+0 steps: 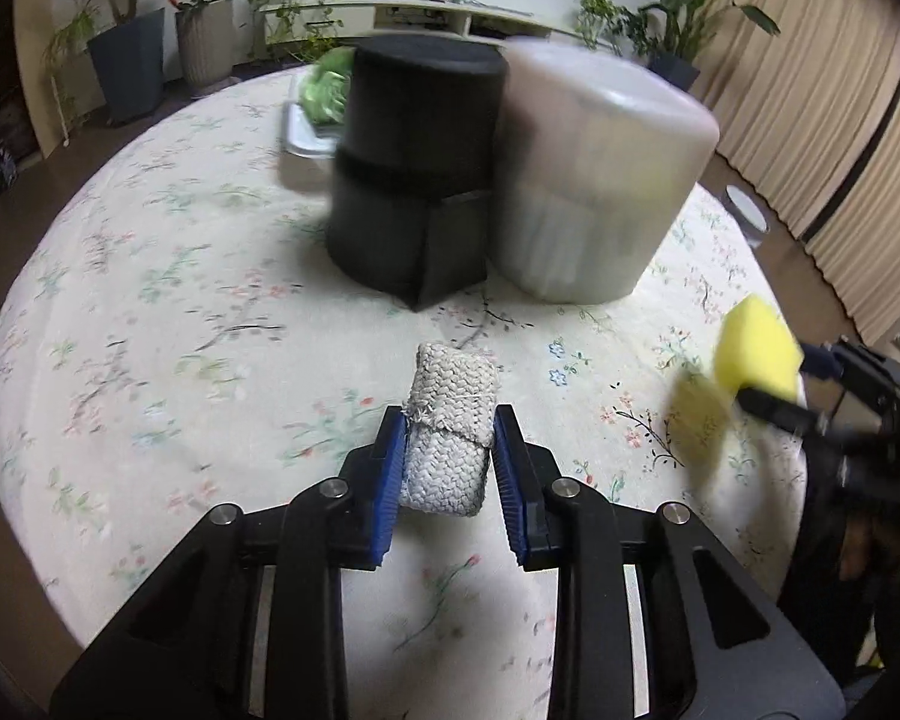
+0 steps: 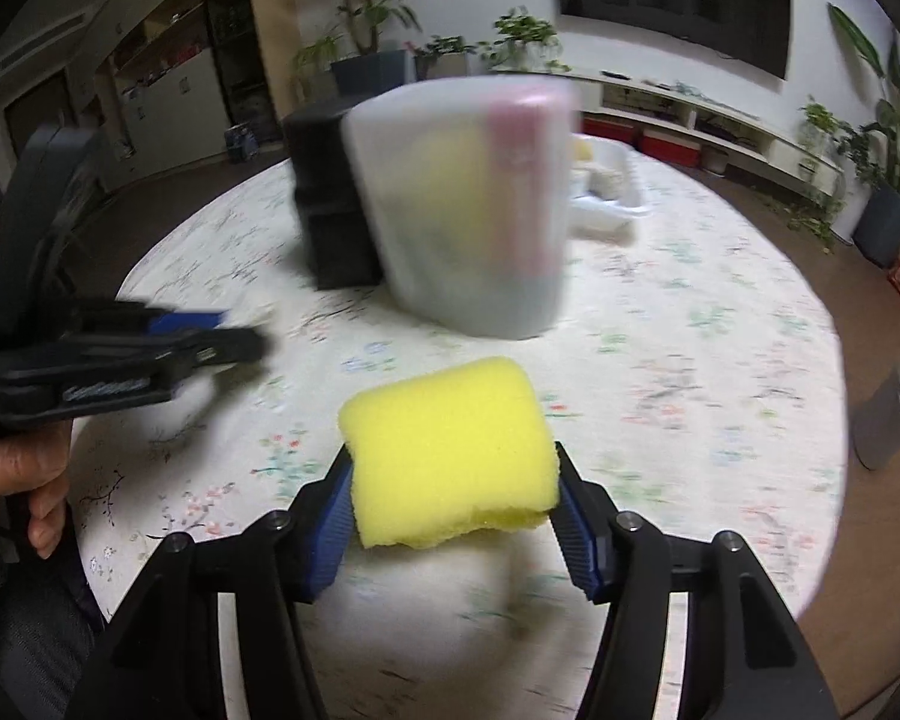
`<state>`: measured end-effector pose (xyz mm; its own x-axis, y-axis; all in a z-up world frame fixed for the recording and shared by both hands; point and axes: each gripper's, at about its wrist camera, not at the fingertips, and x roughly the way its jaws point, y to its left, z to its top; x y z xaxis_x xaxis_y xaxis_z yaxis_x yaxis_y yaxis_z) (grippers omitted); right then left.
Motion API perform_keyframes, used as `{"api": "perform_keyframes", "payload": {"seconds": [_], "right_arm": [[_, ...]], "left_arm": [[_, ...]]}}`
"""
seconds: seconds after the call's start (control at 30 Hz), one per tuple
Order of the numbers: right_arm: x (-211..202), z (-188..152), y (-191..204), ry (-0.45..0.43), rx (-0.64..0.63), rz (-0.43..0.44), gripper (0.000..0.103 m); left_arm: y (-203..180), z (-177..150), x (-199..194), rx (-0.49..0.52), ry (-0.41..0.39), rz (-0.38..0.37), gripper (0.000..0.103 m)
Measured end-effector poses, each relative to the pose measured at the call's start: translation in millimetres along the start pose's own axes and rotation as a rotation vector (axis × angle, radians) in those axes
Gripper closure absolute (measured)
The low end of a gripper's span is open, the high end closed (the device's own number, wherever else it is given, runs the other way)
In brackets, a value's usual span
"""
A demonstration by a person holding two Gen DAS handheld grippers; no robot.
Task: Organize soft objects
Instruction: 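Carry the yellow sponge and knitted pad over the white tray, then open both tools to drop the sponge and pad into the tray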
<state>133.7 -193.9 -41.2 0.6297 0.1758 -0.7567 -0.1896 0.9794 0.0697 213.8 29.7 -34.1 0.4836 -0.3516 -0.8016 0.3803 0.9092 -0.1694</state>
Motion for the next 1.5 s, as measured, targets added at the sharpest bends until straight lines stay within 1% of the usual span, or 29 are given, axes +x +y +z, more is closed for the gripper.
{"api": "perform_keyframes", "payload": {"seconds": [0.07, 0.2, 0.33, 0.37, 0.47, 0.57, 0.63, 0.67, 0.77, 0.83, 1.0, 1.07, 1.2, 1.3, 1.43, 1.5], "right_arm": [[-9, 7, -19, -0.018, 0.018, -0.035, 0.041], [-26, 24, -67, -0.049, 0.061, -0.119, 0.041], [-39, 52, -114, -0.078, 0.079, -0.203, 0.041], [-40, 60, -124, -0.081, 0.077, -0.221, 0.041], [-41, 89, -151, -0.091, 0.07, -0.265, 0.041], [-34, 123, -174, -0.095, 0.074, -0.277, 0.041], [-27, 148, -185, -0.099, 0.073, -0.277, 0.041], [-23, 159, -186, -0.099, 0.07, -0.272, 0.041], [-4, 197, -184, -0.104, 0.042, -0.242, 0.041], [12, 219, -177, -0.098, 0.017, -0.207, 0.041], [60, 249, -150, -0.053, -0.048, -0.126, 0.041], [82, 257, -138, -0.031, -0.075, -0.083, 0.041], [119, 264, -117, 0.019, -0.137, -0.057, 0.041], [144, 265, -108, 0.059, -0.165, -0.048, 0.041], [165, 266, -104, 0.094, -0.18, -0.015, 0.041], [175, 264, -100, 0.115, -0.201, -0.018, 0.041]], "left_arm": [[12, 5, -14, -0.019, -0.024, 0.009, 0.077], [39, 26, -38, -0.058, -0.075, 0.034, 0.077], [60, 60, -55, -0.055, -0.113, 0.062, 0.077], [66, 74, -58, -0.052, -0.124, 0.07, 0.077], [73, 107, -58, -0.029, -0.134, 0.08, 0.077], [68, 143, -49, 0.018, -0.126, 0.085, 0.077], [63, 162, -41, 0.041, -0.109, 0.069, 0.077], [60, 176, -32, 0.054, -0.092, 0.059, 0.077], [52, 204, -10, 0.082, -0.062, 0.024, 0.077], [44, 216, 5, 0.114, -0.041, 0.004, 0.077], [24, 239, 46, 0.2, 0.026, -0.028, 0.077], [19, 244, 60, 0.232, 0.048, -0.047, 0.077], [11, 253, 81, 0.284, 0.075, -0.063, 0.077], [9, 255, 97, 0.295, 0.103, -0.07, 0.076], [12, 250, 116, 0.3, 0.141, -0.078, 0.076], [12, 247, 122, 0.304, 0.156, -0.08, 0.075]]}}
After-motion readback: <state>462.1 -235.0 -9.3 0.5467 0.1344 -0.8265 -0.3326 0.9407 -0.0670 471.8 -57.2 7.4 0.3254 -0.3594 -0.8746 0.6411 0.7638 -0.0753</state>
